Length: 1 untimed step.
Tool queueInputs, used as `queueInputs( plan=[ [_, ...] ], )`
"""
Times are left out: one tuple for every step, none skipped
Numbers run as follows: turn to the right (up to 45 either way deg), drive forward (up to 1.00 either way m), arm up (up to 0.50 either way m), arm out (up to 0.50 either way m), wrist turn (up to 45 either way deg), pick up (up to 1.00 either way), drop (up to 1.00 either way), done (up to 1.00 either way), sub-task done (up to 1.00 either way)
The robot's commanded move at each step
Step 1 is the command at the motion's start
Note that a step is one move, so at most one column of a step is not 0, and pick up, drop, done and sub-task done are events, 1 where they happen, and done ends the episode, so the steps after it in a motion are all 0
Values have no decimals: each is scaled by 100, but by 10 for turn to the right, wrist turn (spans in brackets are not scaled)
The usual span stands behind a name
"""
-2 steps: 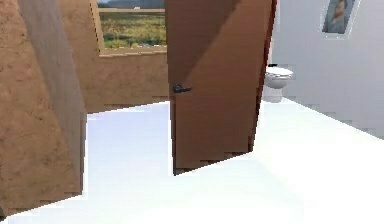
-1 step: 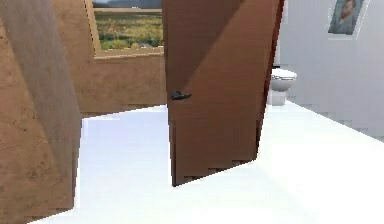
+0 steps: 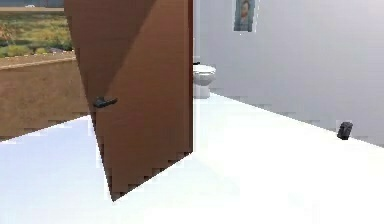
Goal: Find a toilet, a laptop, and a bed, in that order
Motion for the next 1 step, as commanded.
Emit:
queueInputs(
  plan=[
    [0,20,0,0,0,0,0,0,0]
  ],
)
